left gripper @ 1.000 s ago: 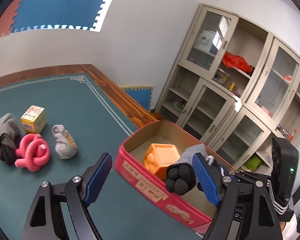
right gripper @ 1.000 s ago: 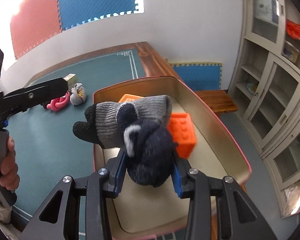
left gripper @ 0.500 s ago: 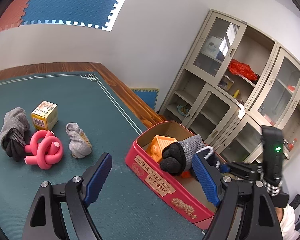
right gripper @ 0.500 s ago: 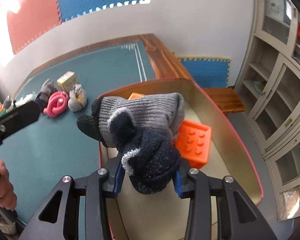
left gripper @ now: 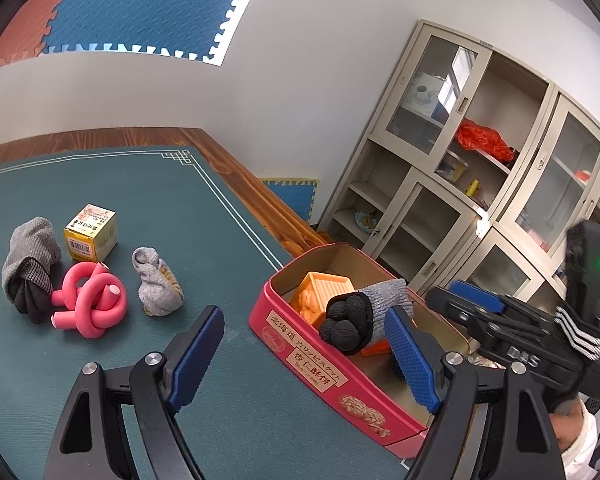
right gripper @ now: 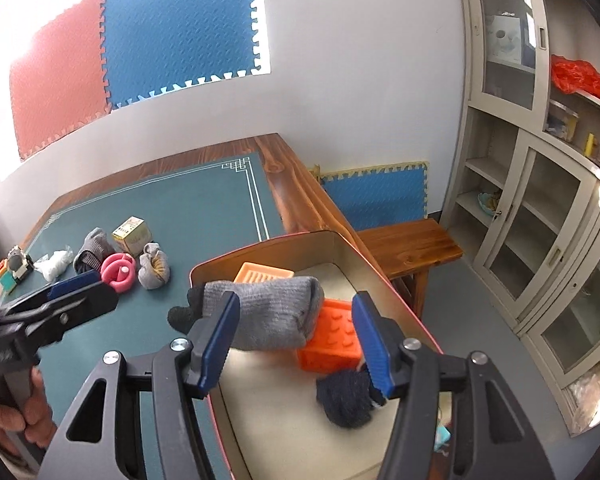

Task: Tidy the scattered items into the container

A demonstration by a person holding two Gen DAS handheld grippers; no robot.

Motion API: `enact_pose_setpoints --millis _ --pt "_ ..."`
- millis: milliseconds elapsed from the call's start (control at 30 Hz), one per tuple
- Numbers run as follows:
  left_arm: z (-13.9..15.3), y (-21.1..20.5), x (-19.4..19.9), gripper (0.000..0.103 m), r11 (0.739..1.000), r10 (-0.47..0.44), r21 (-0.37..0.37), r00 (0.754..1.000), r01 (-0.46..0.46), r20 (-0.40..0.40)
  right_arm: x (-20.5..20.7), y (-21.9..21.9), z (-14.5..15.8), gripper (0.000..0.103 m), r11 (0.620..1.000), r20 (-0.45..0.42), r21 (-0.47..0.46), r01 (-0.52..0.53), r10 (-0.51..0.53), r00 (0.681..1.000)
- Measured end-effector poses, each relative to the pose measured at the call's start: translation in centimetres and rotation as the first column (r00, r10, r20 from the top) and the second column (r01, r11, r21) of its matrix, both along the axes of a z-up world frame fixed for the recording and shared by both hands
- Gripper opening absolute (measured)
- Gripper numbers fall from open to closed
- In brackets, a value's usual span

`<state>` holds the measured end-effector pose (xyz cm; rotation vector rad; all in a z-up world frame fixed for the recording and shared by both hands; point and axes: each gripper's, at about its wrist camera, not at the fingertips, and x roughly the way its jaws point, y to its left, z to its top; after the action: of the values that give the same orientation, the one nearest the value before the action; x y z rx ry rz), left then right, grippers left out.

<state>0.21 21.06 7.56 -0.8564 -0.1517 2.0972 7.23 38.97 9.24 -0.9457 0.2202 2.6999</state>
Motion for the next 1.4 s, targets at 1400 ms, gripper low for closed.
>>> enact_pose_setpoints --millis 1400 --pt "-1.2 -5.1 -0.5 0.084 0.994 0.099 -0.045 0.995 -0.099 0.006 -1.3 -0.5 -3.6 0.077 0.97 0.24 0.241 0.023 -0.083 0.967"
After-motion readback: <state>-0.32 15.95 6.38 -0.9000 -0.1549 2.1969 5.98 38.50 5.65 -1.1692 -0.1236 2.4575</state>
